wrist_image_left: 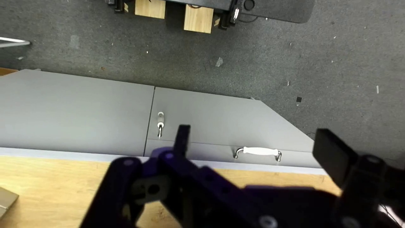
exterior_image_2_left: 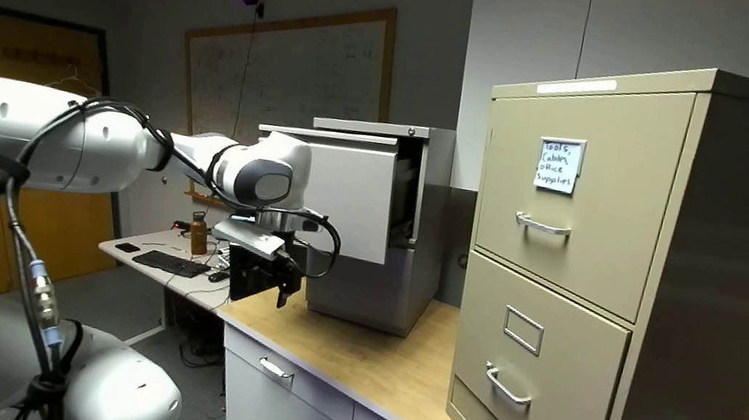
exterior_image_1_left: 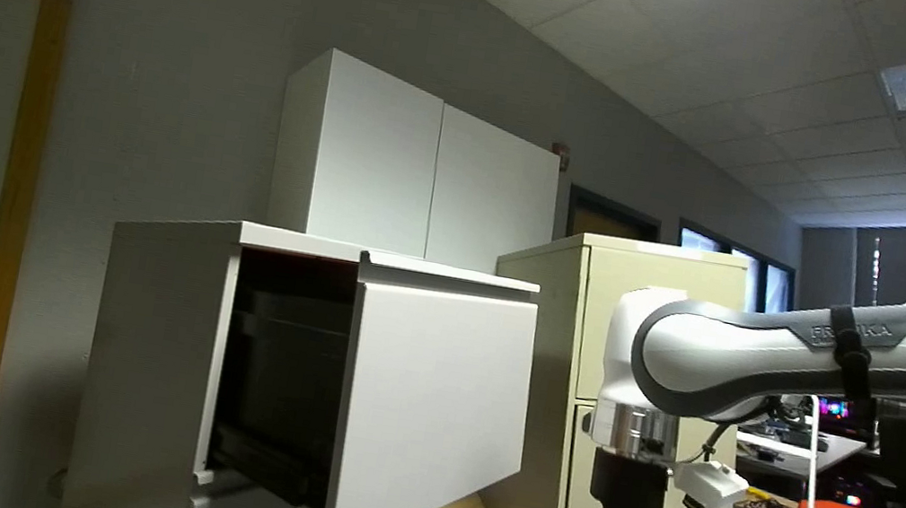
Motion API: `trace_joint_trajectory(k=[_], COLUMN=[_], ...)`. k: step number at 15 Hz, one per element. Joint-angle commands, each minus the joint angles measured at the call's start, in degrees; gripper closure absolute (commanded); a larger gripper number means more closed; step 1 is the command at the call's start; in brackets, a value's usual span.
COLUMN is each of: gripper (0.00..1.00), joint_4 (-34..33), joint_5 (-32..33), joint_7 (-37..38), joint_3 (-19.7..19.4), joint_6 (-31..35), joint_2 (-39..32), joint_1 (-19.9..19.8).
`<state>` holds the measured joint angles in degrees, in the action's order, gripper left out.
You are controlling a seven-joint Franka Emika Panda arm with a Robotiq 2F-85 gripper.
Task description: Close the top drawer of the file cabinet
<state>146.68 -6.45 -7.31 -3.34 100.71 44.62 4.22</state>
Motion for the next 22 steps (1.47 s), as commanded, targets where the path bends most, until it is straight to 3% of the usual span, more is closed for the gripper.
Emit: trace_joint_trajectory(k=[1,5,6,8,9,17,20,22], gripper=[0.00,0.00,0.07,0.31,0.32,0.92,0.98,0.96], joint_4=[-1.9,-3.8,-4.5,-6.0,-6.9,-12.6,-12.6,-12.5], joint_5=[0.1,-0.2,-0.1,0.6,0.7,2.1,2.7,2.6], joint_7=[-0.1,0.4,0.5,1.0,1.3,4.0,7.5,9.7], joint_3=[1.5,2.7,3.1,4.2,4.7,8.4,10.3,11.2], joint_6=[1.7,5.7,6.9,9.5,11.3,29.0,38.6,44.4], joint_2=[-0.8,-1.6,-1.9,-2.4,-2.6,-4.8,-5.7,-6.9], joint_1=[-0.2,0.3,0.5,0.4,0.4,0.0,-0.6,-0.5])
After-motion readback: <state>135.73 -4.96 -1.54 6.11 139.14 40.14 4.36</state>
